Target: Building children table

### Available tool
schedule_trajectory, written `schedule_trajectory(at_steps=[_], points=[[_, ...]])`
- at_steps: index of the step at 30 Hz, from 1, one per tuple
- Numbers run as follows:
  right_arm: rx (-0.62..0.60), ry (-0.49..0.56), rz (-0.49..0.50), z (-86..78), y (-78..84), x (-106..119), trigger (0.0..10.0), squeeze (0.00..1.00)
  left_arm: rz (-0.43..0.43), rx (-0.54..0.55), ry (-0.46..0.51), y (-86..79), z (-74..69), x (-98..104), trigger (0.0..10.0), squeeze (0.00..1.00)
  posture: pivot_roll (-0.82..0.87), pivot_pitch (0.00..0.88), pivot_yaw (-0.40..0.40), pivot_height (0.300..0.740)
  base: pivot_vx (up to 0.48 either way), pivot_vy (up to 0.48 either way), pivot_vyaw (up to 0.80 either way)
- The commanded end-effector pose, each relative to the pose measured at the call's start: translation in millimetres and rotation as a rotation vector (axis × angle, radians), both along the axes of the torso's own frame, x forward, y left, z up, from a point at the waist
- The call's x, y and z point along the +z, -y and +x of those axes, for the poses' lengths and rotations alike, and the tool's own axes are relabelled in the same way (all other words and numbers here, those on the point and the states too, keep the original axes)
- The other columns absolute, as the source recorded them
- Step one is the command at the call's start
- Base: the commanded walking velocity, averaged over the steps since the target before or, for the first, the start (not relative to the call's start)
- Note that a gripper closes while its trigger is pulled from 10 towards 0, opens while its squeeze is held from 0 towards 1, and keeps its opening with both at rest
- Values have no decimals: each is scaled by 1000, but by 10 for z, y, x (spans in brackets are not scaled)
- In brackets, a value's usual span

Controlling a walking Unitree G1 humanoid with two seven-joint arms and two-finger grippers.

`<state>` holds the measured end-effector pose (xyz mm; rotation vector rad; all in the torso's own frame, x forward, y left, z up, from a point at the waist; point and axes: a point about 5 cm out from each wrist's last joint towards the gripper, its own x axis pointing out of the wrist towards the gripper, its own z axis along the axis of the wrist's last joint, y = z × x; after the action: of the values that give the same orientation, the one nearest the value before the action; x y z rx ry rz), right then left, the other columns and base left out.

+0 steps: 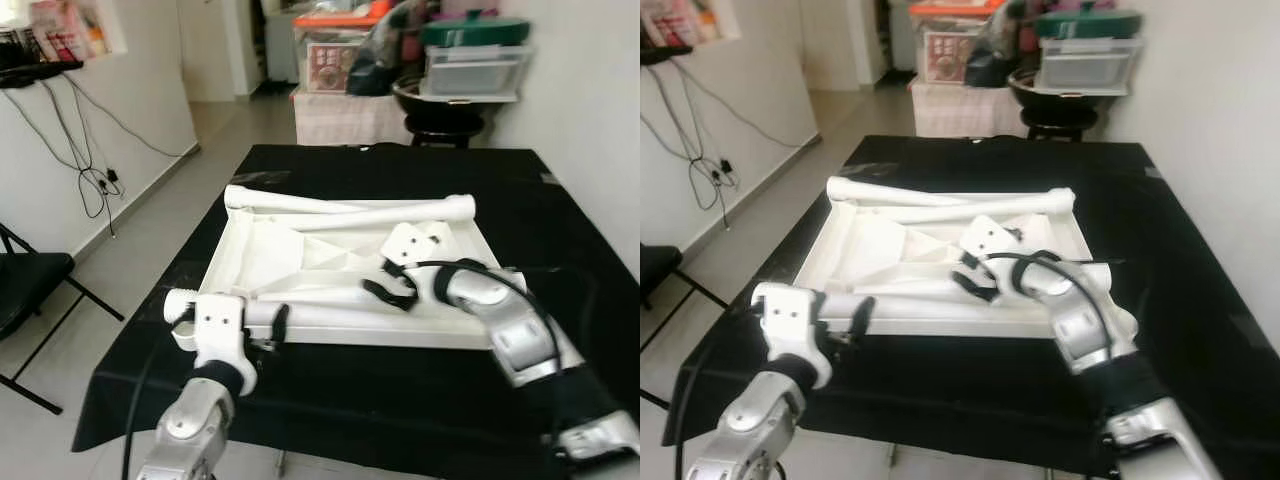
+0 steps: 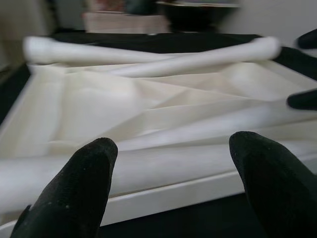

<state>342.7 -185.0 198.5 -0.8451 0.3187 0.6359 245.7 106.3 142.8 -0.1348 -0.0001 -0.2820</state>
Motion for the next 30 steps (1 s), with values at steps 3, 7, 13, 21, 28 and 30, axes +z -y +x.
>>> schedule_trajectory(at_steps=[3, 7, 13, 21, 28, 30], points=[[-27, -89, -69, 50, 146, 92, 10000, 0, -13, -51, 7, 18, -51, 12, 10000, 0, -148, 41, 41, 740, 0, 0, 0], [-81, -103, -114, 135, 260, 178, 10000, 0, -25, -53, 1, 13, -67, 10, 10000, 0, -149, 51, 40, 740, 0, 0, 0], [-70, -185, -154, 278, 164, 309, 10000, 0, -37, -61, -13, 28, -128, 15, 10000, 0, -136, 91, 33, 740, 0, 0, 0], [-4, -298, -259, 365, 84, 381, 10000, 0, -66, -86, -21, 63, -236, 37, 10000, 0, -125, 137, 24, 740, 0, 0, 0], [-4, -394, -357, 413, 165, 378, 10000, 0, -82, -104, -33, 109, -322, 53, 10000, 0, -119, 179, 5, 740, 0, 0, 0], [18, -467, -399, 411, 188, 368, 10000, 0, -93, -103, -45, 129, -364, 59, 10000, 0, -118, 193, -1, 740, 0, 0, 0]])
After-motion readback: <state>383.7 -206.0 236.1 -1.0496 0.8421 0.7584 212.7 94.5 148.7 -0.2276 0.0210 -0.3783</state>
